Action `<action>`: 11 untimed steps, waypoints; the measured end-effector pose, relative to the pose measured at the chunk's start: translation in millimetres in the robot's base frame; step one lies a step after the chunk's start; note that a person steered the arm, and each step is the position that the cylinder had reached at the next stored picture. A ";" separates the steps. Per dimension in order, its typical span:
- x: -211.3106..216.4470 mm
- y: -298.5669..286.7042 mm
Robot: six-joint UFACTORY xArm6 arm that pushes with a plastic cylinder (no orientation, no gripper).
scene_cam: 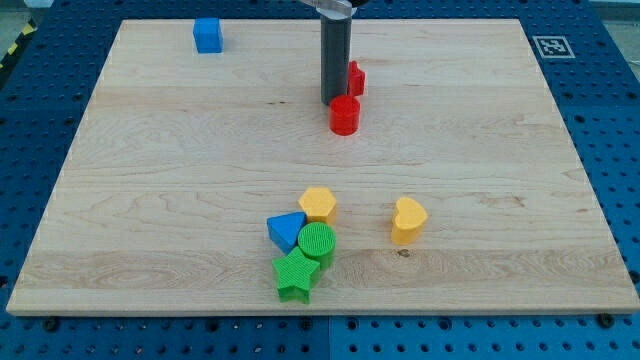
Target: Move the red star diagonally top right to the red circle
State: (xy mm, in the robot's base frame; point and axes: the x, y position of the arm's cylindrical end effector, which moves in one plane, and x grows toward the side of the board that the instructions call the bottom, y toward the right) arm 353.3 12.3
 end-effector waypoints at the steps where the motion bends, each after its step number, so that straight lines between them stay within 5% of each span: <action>1: -21.9 -35.7; 5: -53.1 37.9; 8: -31.0 -37.4; 11: -20.8 15.4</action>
